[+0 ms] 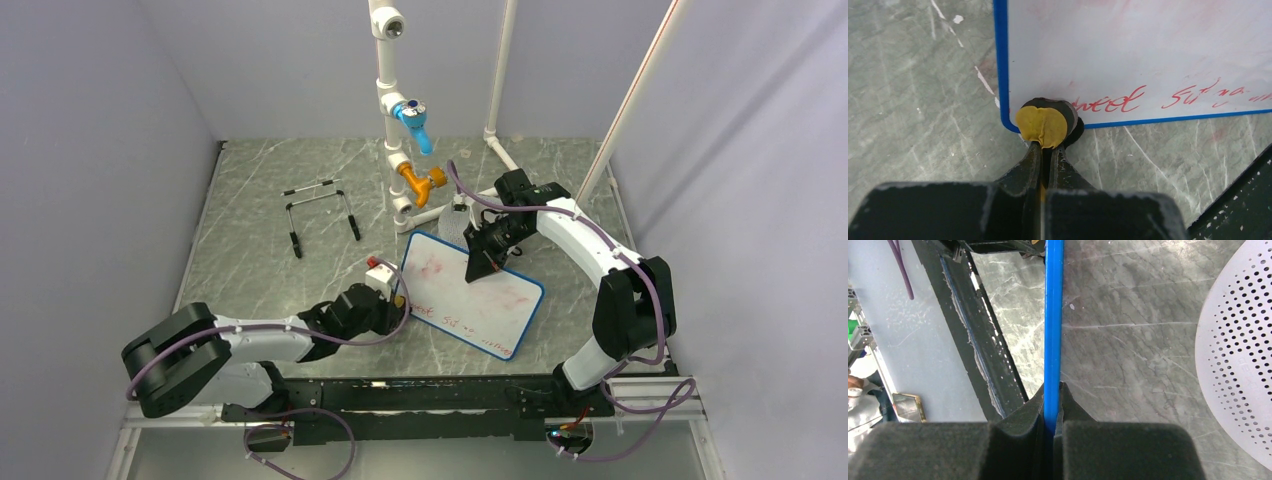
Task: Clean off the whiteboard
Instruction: Erase the whiteboard at the center of the board.
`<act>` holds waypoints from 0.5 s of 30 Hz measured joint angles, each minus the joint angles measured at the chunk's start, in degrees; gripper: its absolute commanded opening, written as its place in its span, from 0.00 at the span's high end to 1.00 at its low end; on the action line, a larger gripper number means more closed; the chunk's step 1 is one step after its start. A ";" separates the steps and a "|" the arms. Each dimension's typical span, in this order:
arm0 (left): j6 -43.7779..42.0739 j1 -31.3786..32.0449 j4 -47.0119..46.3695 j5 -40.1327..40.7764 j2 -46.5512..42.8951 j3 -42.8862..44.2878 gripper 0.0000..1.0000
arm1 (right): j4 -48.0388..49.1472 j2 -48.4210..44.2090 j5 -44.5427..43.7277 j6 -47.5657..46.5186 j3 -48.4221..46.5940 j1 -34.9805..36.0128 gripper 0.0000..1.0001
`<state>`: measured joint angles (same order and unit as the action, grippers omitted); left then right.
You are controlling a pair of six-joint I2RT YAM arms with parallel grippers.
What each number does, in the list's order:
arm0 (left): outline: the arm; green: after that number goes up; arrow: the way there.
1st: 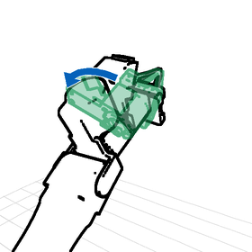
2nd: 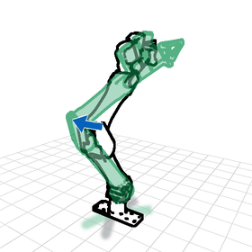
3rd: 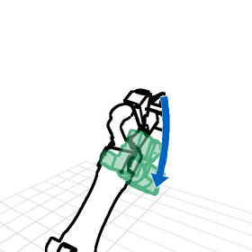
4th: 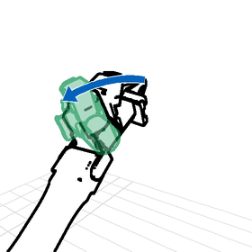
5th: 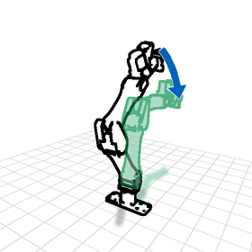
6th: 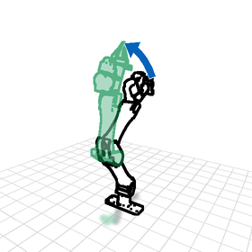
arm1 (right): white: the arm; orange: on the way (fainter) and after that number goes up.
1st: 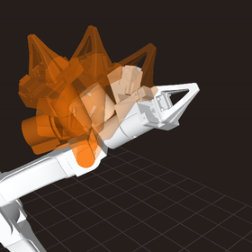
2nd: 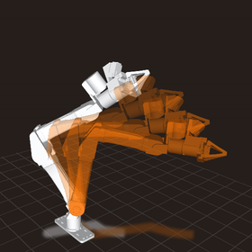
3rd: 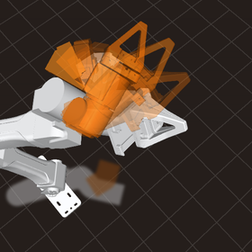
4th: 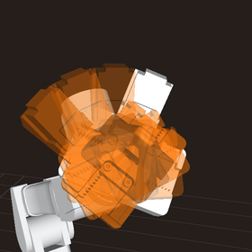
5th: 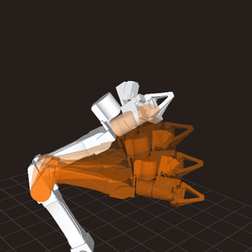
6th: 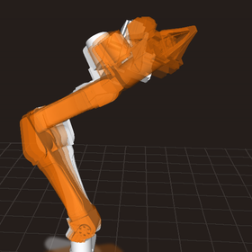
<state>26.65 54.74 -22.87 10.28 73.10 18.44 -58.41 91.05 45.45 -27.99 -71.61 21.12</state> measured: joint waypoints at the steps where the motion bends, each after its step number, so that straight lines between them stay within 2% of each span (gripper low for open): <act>1: -0.31 -0.20 0.00 -0.79 0.35 0.22 1.00 | 0.00 0.00 0.00 0.00 0.00 0.00 1.00; 8: -4.94 0.20 -0.02 -5.88 5.14 3.63 1.00 | -0.04 0.00 -0.04 0.00 0.00 -0.26 1.00; 15: -2.36 0.02 1.73 -2.12 1.86 2.36 1.00 | -0.04 0.00 -0.02 -0.02 0.00 -0.35 1.00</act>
<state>24.29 54.76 -21.15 8.16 74.96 20.80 -58.46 91.05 45.43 -28.01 -71.61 20.78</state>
